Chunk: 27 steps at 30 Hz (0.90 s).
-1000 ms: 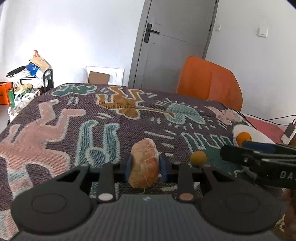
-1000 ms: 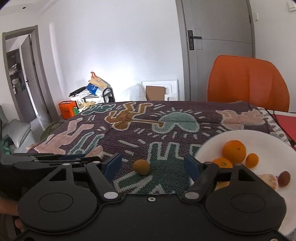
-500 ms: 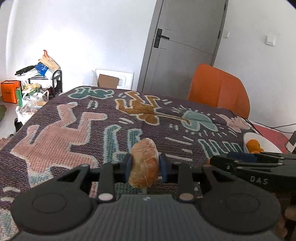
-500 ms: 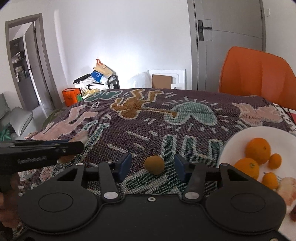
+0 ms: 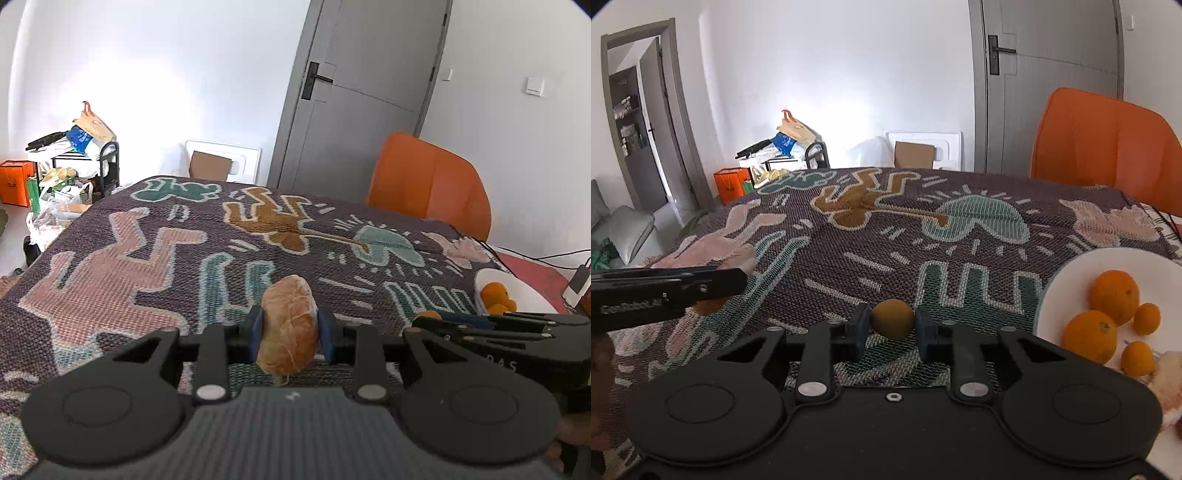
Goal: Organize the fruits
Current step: 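Carry the pomelo segment and kumquat onto the white plate and open both tools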
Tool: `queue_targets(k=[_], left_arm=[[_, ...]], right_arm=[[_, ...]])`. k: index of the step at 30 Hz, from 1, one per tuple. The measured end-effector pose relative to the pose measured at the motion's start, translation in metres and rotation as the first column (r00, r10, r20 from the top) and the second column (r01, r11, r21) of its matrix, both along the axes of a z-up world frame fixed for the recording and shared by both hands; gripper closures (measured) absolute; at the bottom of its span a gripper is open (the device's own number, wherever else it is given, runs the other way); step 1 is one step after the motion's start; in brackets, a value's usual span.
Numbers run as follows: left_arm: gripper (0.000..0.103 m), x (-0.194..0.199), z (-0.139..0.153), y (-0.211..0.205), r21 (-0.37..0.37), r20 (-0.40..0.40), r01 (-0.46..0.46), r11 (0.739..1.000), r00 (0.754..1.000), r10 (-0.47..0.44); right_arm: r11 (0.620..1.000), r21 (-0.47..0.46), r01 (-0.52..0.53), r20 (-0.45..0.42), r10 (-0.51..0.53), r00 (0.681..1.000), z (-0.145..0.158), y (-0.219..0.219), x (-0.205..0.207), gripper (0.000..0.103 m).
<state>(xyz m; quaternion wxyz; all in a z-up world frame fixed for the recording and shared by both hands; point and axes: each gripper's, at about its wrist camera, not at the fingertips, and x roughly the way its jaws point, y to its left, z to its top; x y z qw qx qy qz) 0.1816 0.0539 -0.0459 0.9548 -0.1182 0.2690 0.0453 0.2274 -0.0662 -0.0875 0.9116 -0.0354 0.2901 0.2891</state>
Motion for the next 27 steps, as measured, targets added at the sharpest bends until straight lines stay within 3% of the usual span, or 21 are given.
queue_targets(k=[13, 27], left_arm=[[0.073, 0.005, 0.008, -0.042, -0.001, 0.025, 0.087, 0.996, 0.996, -0.087], [0.073, 0.013, 0.013, -0.084, 0.002, 0.036, 0.164, 0.986, 0.986, -0.164]], right_arm=[[0.994, 0.08, 0.069, 0.04, -0.073, 0.997, 0.025, -0.049, -0.013, 0.078], [0.979, 0.093, 0.182, 0.047, -0.187, 0.981, 0.024, -0.111, -0.014, 0.078]])
